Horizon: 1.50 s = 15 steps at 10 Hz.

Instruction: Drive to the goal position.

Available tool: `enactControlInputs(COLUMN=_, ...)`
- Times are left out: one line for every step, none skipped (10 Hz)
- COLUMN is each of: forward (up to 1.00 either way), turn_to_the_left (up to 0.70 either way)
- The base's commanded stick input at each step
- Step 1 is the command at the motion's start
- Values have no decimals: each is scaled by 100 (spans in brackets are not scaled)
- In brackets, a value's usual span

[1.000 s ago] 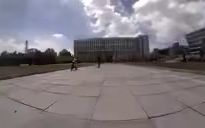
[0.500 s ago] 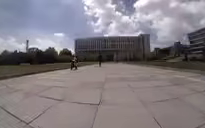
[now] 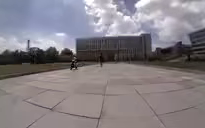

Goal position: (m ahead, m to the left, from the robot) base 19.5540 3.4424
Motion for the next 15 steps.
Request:
enactControlInputs(forward=70, turn_to_the_left=0)
enactControlInputs(forward=70, turn_to_the_left=0)
enactControlInputs(forward=70, turn_to_the_left=0)
enactControlInputs(forward=70, turn_to_the_left=0)
enactControlInputs(forward=70, turn_to_the_left=0)
enactControlInputs(forward=70, turn_to_the_left=0)
enactControlInputs(forward=70, turn_to_the_left=0)
enactControlInputs(forward=70, turn_to_the_left=0)
enactControlInputs(forward=70, turn_to_the_left=0)
enactControlInputs(forward=70, turn_to_the_left=0)
enactControlInputs(forward=70, turn_to_the_left=0)
enactControlInputs(forward=70, turn_to_the_left=0)
enactControlInputs(forward=70, turn_to_the_left=0)
enactControlInputs(forward=70, turn_to_the_left=0)
enactControlInputs(forward=70, turn_to_the_left=0)
